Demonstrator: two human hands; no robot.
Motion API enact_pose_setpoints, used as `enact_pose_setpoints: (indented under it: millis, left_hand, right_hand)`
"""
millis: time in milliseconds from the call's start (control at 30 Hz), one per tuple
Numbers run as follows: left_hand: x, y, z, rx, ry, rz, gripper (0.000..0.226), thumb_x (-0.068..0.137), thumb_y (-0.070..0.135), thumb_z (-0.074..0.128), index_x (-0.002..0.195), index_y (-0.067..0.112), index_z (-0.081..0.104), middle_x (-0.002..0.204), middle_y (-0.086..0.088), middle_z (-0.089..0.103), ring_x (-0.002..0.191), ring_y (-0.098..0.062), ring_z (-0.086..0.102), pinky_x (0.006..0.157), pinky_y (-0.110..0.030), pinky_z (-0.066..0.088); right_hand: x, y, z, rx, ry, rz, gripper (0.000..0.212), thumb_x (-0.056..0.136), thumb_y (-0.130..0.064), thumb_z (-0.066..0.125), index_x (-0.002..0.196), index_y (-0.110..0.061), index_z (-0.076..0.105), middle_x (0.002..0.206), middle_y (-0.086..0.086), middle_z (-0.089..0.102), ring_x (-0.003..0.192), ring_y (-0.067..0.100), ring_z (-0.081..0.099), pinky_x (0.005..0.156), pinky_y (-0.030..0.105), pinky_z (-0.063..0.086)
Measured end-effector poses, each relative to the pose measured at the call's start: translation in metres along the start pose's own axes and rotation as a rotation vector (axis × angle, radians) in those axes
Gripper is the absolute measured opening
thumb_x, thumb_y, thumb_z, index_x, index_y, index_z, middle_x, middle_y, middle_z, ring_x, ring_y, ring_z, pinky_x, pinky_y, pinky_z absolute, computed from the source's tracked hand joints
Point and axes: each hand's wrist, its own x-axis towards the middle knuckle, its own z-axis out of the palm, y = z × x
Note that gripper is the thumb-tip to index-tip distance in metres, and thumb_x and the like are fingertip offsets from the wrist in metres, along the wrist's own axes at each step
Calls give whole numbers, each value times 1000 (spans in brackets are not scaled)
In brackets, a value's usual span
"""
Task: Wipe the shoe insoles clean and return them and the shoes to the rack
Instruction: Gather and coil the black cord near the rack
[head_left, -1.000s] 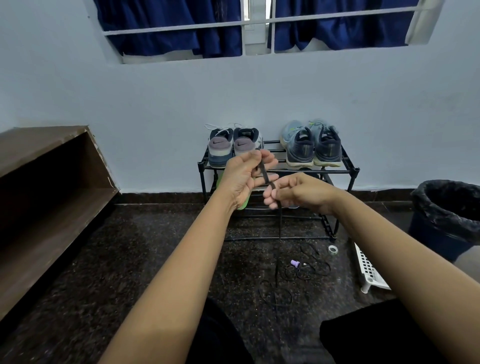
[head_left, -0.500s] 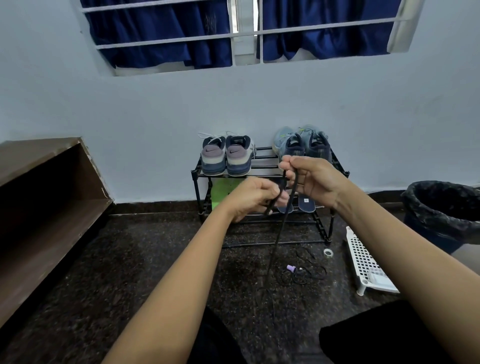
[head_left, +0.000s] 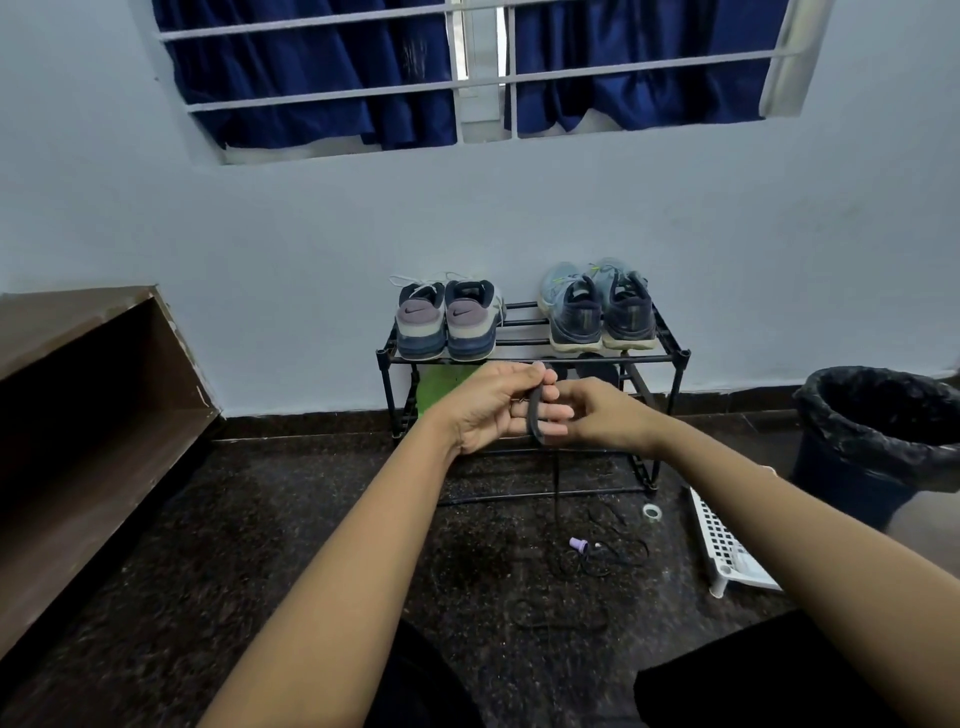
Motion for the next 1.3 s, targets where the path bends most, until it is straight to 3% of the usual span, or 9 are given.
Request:
enact_pose_setpoints:
  millis: [167, 333, 533, 600, 733, 933, 1033, 1167, 1300]
  left_hand:
    - [3, 4, 1, -127, 33, 85, 19, 101, 14, 46, 94, 1, 57, 69, -8, 69, 63, -20, 72, 57, -32, 61]
    - [14, 1, -1, -264, 130, 267, 22, 101, 14, 45, 91, 1, 59, 79, -12, 72, 76, -27, 73, 70, -43, 61]
    - [23, -8, -21, 209, 253, 442, 23, 100, 14, 51, 85, 14, 69, 84, 2, 74, 87, -15, 69, 87, -34, 55]
    - [22, -12, -24, 416, 236, 458, 22, 98, 15, 55, 84, 18, 72, 78, 8, 72, 79, -9, 64, 82, -32, 51]
    - [14, -15, -14, 561, 55, 298, 27, 102, 13, 48, 106, -6, 66, 76, 6, 71, 71, 0, 67, 70, -16, 52]
    - [5, -9, -9, 345, -134, 129, 23, 101, 17, 47, 98, 1, 64, 85, -10, 70, 96, -30, 69, 92, -45, 54]
    - [4, -6, -3, 203, -113, 98, 19, 101, 13, 48, 93, 1, 61, 73, -6, 63, 85, -26, 72, 81, -43, 59]
    - [4, -4, 0, 80, -3, 5, 16, 100, 11, 49, 91, 2, 59, 65, -3, 60, 68, -19, 72, 67, -39, 62]
    - [4, -1, 0, -95, 59, -28, 17, 99, 7, 49, 91, -3, 60, 64, -7, 61, 61, -18, 70, 61, -37, 61]
  right_hand:
    - [10, -1, 13, 4, 207, -70, 10, 85, -8, 51, 81, -10, 59, 72, -1, 59, 64, 7, 52, 64, 26, 43]
    - [10, -3, 16, 189, -108, -9, 24, 94, 11, 38, 107, 8, 59, 104, 18, 66, 88, 3, 67, 84, 16, 49]
    - [-1, -16, -2, 566, -211, 1, 26, 96, 9, 36, 106, 1, 59, 102, 12, 68, 93, 16, 67, 84, 25, 52]
    - [-2, -20, -8, 719, -170, -18, 27, 94, 7, 39, 103, -5, 61, 102, 10, 69, 88, 14, 67, 83, 26, 53]
    - [-4, -28, -23, 955, 21, -104, 25, 89, 6, 42, 95, -9, 62, 89, 5, 69, 75, 11, 65, 70, 26, 55]
    - [1, -17, -39, 1146, 271, 2, 32, 92, 8, 36, 87, -16, 57, 78, -3, 65, 65, 7, 58, 63, 20, 50]
    - [3, -4, -39, 817, 312, 107, 26, 85, 8, 45, 82, -17, 51, 75, 0, 63, 65, 12, 55, 62, 25, 44]
    - [0, 11, -21, 285, 184, 209, 29, 83, 6, 62, 103, -9, 49, 85, 8, 61, 62, 11, 56, 57, 21, 45]
    - [5, 17, 7, 78, 255, 45, 48, 75, -2, 74, 115, -12, 49, 96, 2, 61, 84, 18, 58, 77, 28, 50]
